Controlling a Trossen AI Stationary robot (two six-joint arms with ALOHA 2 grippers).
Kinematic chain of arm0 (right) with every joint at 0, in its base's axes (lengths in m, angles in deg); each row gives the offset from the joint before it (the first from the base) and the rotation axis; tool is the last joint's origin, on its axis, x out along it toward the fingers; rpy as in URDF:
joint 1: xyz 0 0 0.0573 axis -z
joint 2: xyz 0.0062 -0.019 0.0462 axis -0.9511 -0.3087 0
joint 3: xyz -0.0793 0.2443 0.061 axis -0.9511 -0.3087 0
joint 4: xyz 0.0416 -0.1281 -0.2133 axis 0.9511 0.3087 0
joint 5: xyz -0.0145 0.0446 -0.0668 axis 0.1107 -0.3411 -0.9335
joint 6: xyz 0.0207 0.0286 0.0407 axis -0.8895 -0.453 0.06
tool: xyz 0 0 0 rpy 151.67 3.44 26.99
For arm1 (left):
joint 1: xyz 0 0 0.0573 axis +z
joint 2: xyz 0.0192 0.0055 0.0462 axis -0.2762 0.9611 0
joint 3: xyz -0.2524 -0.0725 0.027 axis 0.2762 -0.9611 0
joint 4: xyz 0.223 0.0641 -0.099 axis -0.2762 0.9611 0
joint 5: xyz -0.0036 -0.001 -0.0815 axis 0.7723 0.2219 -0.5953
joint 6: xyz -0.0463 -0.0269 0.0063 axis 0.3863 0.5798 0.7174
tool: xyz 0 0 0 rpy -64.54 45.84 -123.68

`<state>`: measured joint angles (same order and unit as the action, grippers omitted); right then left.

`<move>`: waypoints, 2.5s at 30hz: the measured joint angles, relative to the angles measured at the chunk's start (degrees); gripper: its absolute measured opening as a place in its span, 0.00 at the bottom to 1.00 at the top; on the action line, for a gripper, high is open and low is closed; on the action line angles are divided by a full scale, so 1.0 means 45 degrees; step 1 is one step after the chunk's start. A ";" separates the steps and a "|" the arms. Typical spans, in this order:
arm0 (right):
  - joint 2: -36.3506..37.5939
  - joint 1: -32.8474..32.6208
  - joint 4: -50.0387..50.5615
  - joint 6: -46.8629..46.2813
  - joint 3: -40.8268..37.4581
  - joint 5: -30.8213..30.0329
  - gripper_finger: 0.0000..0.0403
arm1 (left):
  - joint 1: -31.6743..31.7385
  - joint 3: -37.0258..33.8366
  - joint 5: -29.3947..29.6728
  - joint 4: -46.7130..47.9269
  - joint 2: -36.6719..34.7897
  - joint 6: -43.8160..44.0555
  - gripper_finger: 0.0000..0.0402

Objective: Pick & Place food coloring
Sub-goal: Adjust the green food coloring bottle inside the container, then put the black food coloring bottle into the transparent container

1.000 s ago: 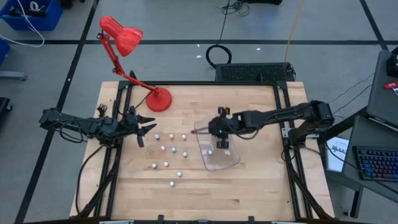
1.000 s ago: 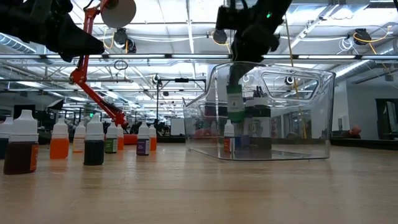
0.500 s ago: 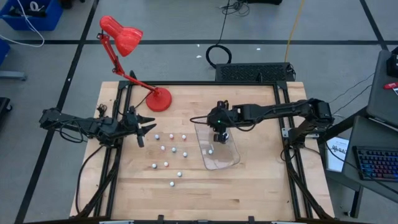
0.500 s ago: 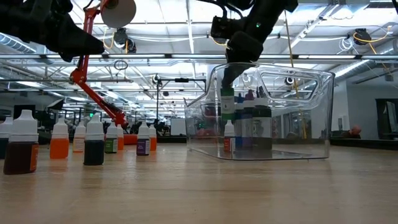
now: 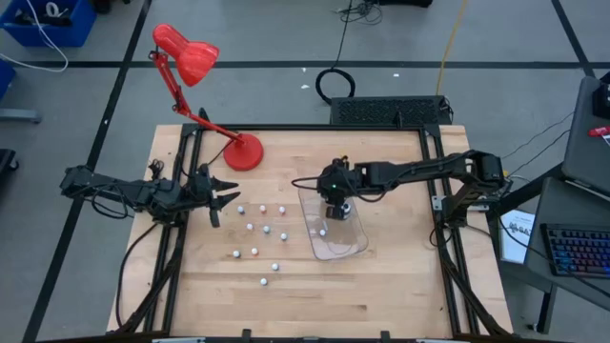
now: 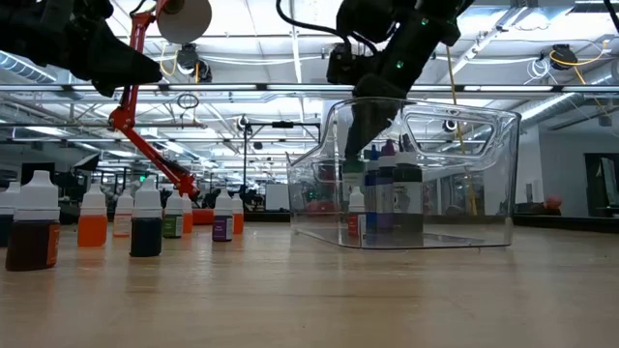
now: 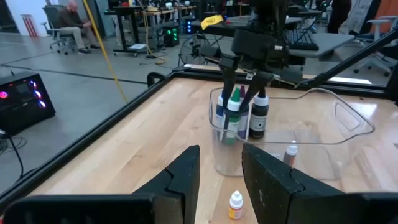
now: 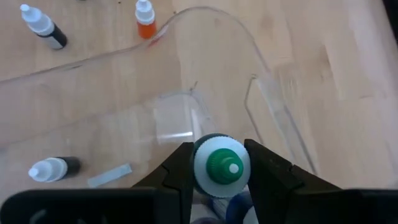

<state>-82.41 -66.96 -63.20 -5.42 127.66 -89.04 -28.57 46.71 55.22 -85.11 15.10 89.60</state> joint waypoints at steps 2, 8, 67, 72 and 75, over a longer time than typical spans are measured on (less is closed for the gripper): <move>0.0000 0.0000 -0.0134 -0.0003 -0.0213 -0.0003 0.25 | 0.0000 0.0000 0.0000 -0.0002 0.0000 0.0000 0.31; 0.0000 0.0000 -0.0557 -0.0008 -0.0652 -0.0013 0.25 | 0.0000 0.0000 0.0000 -0.0005 0.0002 -0.0005 0.31; 2.1156 -0.2448 -0.3893 -0.0499 -1.3050 -0.0818 0.73 | 0.0005 0.0000 0.0010 -0.0422 0.1858 0.1173 0.31; 2.1247 -0.2448 -0.3712 -0.0521 -1.3410 -0.1437 0.73 | 0.0005 0.0000 0.0015 -0.1086 0.1851 0.1175 0.31; 2.1249 -0.2448 -0.3696 -0.0308 -1.3685 -0.1396 0.73 | 0.0010 0.0000 0.0019 -0.1625 0.1851 0.0973 0.31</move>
<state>13.21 -77.97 -79.83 -6.80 66.07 -95.32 -28.52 46.71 55.31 -92.42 23.42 93.98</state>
